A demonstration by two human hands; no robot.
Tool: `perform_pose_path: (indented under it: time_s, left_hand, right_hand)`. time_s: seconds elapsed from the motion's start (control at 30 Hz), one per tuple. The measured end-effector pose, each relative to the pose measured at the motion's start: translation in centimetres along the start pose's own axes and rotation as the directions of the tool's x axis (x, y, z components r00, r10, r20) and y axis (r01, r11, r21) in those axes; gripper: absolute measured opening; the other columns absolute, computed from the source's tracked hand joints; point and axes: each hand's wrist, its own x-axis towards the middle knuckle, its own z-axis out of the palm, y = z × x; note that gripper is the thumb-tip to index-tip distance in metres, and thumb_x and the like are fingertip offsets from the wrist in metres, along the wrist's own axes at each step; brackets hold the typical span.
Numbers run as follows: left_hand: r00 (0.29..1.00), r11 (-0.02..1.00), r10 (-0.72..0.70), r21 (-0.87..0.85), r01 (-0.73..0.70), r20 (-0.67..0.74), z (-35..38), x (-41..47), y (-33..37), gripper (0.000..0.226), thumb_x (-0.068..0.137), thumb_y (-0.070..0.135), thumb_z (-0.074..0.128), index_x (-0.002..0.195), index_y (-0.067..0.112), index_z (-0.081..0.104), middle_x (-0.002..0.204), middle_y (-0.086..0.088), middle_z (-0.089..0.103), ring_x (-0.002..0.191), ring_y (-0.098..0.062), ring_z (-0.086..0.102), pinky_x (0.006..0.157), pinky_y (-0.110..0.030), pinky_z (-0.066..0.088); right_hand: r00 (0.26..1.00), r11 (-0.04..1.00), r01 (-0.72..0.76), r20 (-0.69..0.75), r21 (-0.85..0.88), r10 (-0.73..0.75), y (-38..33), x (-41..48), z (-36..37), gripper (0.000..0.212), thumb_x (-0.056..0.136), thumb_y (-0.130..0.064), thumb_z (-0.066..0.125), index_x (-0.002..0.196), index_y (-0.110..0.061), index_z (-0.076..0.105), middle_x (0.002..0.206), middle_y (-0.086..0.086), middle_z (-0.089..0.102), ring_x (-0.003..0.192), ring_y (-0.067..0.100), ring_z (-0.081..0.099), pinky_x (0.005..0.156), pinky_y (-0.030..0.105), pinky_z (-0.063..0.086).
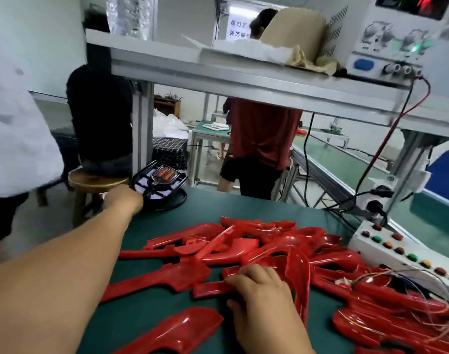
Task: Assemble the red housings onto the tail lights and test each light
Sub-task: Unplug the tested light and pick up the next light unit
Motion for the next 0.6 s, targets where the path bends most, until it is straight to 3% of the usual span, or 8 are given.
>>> perform_pose_path:
  time_s: [0.03, 0.1, 0.2, 0.23, 0.3, 0.4, 0.5, 0.6]
  left_hand:
    - [0.999, 0.999, -0.028, -0.037, 0.029, 0.015, -0.1, 0.0, 0.2, 0.037, 0.1, 0.024, 0.052, 0.115, -0.009, 0.062, 0.116, -0.028, 0.063, 0.102, -0.042, 0.061, 0.07, -0.037, 0.043]
    - [0.996, 0.984, -0.07, -0.157, 0.078, 0.058, -0.3, 0.5, 0.4, 0.028, 0.095, 0.009, 0.058, 0.115, -0.01, 0.061, 0.116, -0.026, 0.064, 0.103, -0.04, 0.063, 0.07, -0.038, 0.047]
    - [0.989, 0.926, -0.103, -0.352, 0.135, 0.109, -0.5, 0.4, 0.8, 0.032, 0.091, 0.007, 0.059, 0.121, -0.003, 0.06, 0.123, -0.02, 0.06, 0.101, -0.037, 0.061, 0.079, -0.04, 0.057]
    - [0.992, 0.94, -0.092, -0.322, 0.114, 0.084, -0.7, 0.3, 1.0, 0.031, 0.091, 0.008, 0.058, 0.119, -0.004, 0.061, 0.122, -0.021, 0.06, 0.098, -0.036, 0.06, 0.084, -0.044, 0.057]
    - [0.998, 0.969, -0.052, -0.242, 0.055, 0.018, -0.6, 0.2, 1.4, 0.03, 0.092, 0.01, 0.056, 0.114, -0.01, 0.062, 0.119, -0.027, 0.061, 0.101, -0.04, 0.06, 0.09, -0.048, 0.055]
    - [0.999, 0.991, -0.029, -0.13, 0.025, -0.026, 0.0, 0.2, 1.4, 0.038, 0.097, 0.019, 0.054, 0.116, -0.012, 0.061, 0.119, -0.031, 0.06, 0.106, -0.045, 0.058, 0.086, -0.042, 0.049]
    - [0.997, 0.99, -0.074, -0.12, 0.072, -0.009, 0.7, 0.7, 1.1, 0.043, 0.097, 0.022, 0.057, 0.123, -0.012, 0.058, 0.125, -0.029, 0.058, 0.105, -0.042, 0.056, 0.078, -0.035, 0.04]
    - [0.993, 0.977, -0.11, -0.189, 0.101, -0.034, 1.2, 1.0, 1.2, 0.04, 0.094, 0.021, 0.062, 0.118, -0.012, 0.06, 0.116, -0.029, 0.061, 0.081, -0.033, 0.049, 0.073, -0.034, 0.038]
  right_hand:
    - [0.999, 0.999, -0.018, 0.05, 0.036, 0.016, -0.1, 0.3, -0.2, 0.038, 0.07, -0.043, 0.077, 0.107, -0.04, 0.069, 0.111, -0.02, 0.057, 0.111, 0.011, 0.053, 0.09, 0.031, 0.041]
    - [0.999, 0.995, -0.013, -0.043, 0.103, 0.018, 0.4, 0.1, 0.5, 0.032, 0.085, -0.041, 0.061, 0.118, -0.038, 0.061, 0.121, -0.022, 0.047, 0.122, 0.01, 0.038, 0.096, 0.028, 0.03]
    - [0.996, 0.992, 0.035, -0.085, 0.123, -0.025, 0.3, -0.4, 0.0, 0.04, 0.062, -0.026, 0.075, 0.1, -0.04, 0.07, 0.103, -0.019, 0.059, 0.104, 0.011, 0.057, 0.085, 0.036, 0.045]
    - [0.991, 0.978, 0.071, -0.125, 0.199, -0.047, 0.0, -0.5, -0.6, 0.041, 0.055, -0.024, 0.073, 0.092, -0.042, 0.071, 0.095, -0.02, 0.061, 0.095, 0.007, 0.059, 0.077, 0.031, 0.048]
    - [0.971, 0.943, 0.229, -0.129, 0.243, -0.202, -0.6, -0.9, -0.8, 0.028, 0.067, -0.037, 0.062, 0.091, -0.049, 0.069, 0.093, -0.026, 0.059, 0.093, -0.005, 0.054, 0.078, 0.021, 0.046]
    - [0.949, 0.865, 0.3, -0.034, 0.402, -0.314, -1.7, -1.3, -0.5, 0.031, 0.082, -0.056, 0.055, 0.111, -0.052, 0.062, 0.109, -0.034, 0.05, 0.114, -0.013, 0.039, 0.103, 0.008, 0.025]
    - [0.944, 0.848, 0.286, 0.02, 0.445, -0.329, -1.1, -1.2, 0.4, 0.03, 0.088, -0.047, 0.059, 0.117, -0.052, 0.056, 0.119, -0.04, 0.041, 0.122, -0.019, 0.022, 0.111, 0.011, 0.011]
    - [0.924, 0.825, 0.316, 0.047, 0.469, -0.381, -0.8, -0.5, 0.4, 0.028, 0.095, -0.039, 0.052, 0.122, -0.039, 0.059, 0.128, -0.031, 0.042, 0.128, -0.007, 0.028, 0.109, 0.01, 0.015]
